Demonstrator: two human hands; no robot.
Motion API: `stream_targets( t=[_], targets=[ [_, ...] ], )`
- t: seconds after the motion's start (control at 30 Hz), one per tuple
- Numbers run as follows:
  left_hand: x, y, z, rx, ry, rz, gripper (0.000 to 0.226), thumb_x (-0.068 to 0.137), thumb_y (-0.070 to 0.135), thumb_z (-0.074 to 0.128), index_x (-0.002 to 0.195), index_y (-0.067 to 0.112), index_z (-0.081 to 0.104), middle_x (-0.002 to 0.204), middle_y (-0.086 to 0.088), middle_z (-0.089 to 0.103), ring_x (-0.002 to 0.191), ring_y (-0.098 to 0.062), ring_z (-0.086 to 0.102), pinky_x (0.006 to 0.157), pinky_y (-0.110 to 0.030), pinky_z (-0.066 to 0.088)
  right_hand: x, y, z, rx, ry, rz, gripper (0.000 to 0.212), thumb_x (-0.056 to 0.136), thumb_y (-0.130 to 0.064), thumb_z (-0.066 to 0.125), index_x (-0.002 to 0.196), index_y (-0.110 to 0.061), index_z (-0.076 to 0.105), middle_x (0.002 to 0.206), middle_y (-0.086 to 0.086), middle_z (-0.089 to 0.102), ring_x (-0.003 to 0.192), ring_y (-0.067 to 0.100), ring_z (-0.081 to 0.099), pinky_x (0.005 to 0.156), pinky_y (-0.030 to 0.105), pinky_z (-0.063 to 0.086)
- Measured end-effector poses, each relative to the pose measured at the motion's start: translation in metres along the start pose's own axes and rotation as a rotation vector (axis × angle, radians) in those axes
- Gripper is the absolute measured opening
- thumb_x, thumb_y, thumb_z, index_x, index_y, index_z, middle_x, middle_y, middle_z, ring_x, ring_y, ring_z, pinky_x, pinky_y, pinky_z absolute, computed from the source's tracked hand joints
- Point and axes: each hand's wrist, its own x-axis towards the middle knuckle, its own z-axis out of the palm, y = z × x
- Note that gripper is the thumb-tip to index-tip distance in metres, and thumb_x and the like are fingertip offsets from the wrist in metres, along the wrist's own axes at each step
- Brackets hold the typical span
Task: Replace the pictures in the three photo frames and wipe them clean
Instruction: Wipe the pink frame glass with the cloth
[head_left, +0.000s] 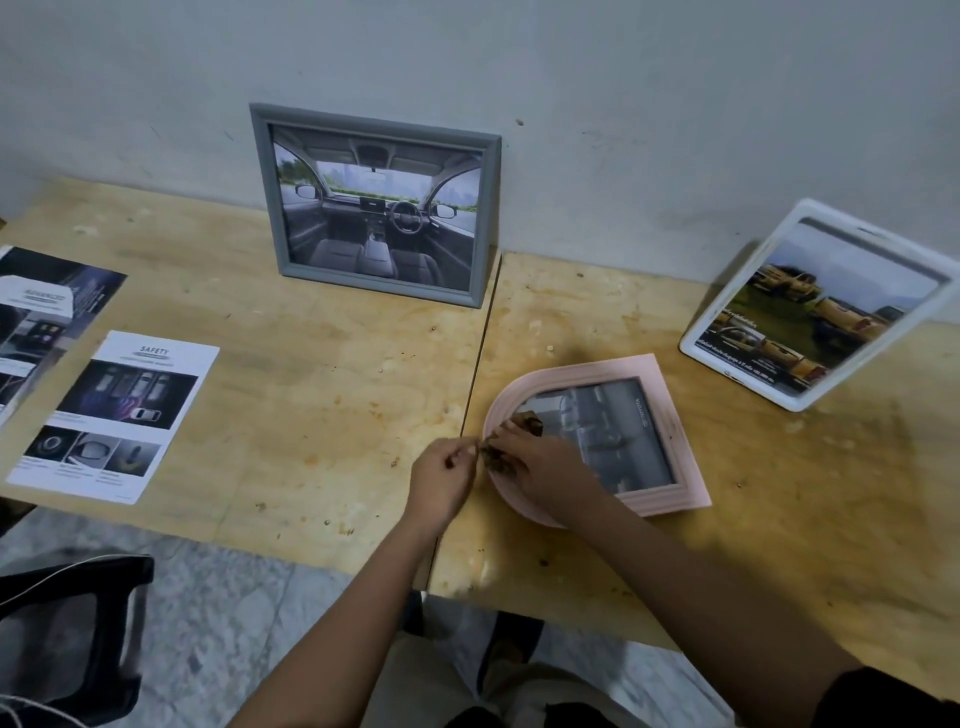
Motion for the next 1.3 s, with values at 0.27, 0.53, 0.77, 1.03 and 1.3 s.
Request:
stream_targets(
  t=[0.27, 0.53, 0.77, 1.03, 1.3],
  targets=[
    [0.047, 0.029, 0.000, -0.011, -0.022, -0.028, 0.023, 0.078, 0.009, 0.073, 0.098, -0.002, 0.072, 0.094, -0.016, 0.071, 0.079, -0.012, 0.059, 0.055, 0.001, 0.040, -0.006, 0.000, 0.015, -0.023, 0.045, -0.011, 0.037, 0.094, -0.027, 0.048, 0.128, -0.015, 0.057, 0.144, 0.004, 0.045, 0.135, 0.023, 0.039, 0.092, 0.044, 0.051],
    [0.042, 0.028, 0.007, 0.054, 0.032, -0.028, 0.020, 0.081, 0.011, 0.071, 0.098, 0.001, 0.073, 0.095, -0.012, 0.071, 0.079, -0.014, 0.059, 0.072, -0.021, 0.042, -0.017, -0.005, 0.028, -0.072, 0.059, 0.012, 0.033, 0.094, -0.014, 0.050, 0.126, -0.009, 0.057, 0.141, 0.008, 0.048, 0.135, 0.022, 0.039, 0.100, 0.041, 0.046],
    [0.042, 0.024, 0.014, 0.081, 0.079, -0.026, 0.021, 0.082, 0.013, 0.070, 0.101, 0.003, 0.072, 0.101, -0.012, 0.071, 0.088, -0.020, 0.064, 0.077, -0.023, 0.047, -0.039, -0.003, 0.024, -0.112, -0.029, -0.003, 0.044, 0.097, -0.005, 0.036, 0.140, -0.010, 0.040, 0.151, 0.005, 0.034, 0.141, 0.018, 0.028, 0.112, 0.035, 0.029],
    [0.041, 0.022, 0.014, 0.087, 0.094, 0.003, 0.021, 0.083, 0.012, 0.069, 0.101, 0.002, 0.072, 0.101, -0.013, 0.071, 0.090, -0.023, 0.064, 0.077, -0.023, 0.044, -0.069, 0.015, 0.018, -0.183, 0.056, -0.079, 0.040, 0.073, -0.003, 0.058, 0.110, -0.011, 0.068, 0.113, 0.006, 0.069, 0.105, 0.022, 0.065, 0.080, 0.038, 0.056],
    [0.024, 0.025, 0.019, 0.121, 0.114, 0.081, 0.016, 0.089, 0.013, 0.060, 0.094, 0.006, 0.073, 0.091, -0.014, 0.068, 0.082, -0.022, 0.058, 0.073, -0.023, 0.040, -0.079, 0.020, 0.023, -0.175, 0.092, -0.034, 0.039, 0.085, -0.007, 0.050, 0.122, -0.013, 0.061, 0.129, 0.005, 0.060, 0.122, 0.023, 0.054, 0.099, 0.040, 0.045]
  ],
)
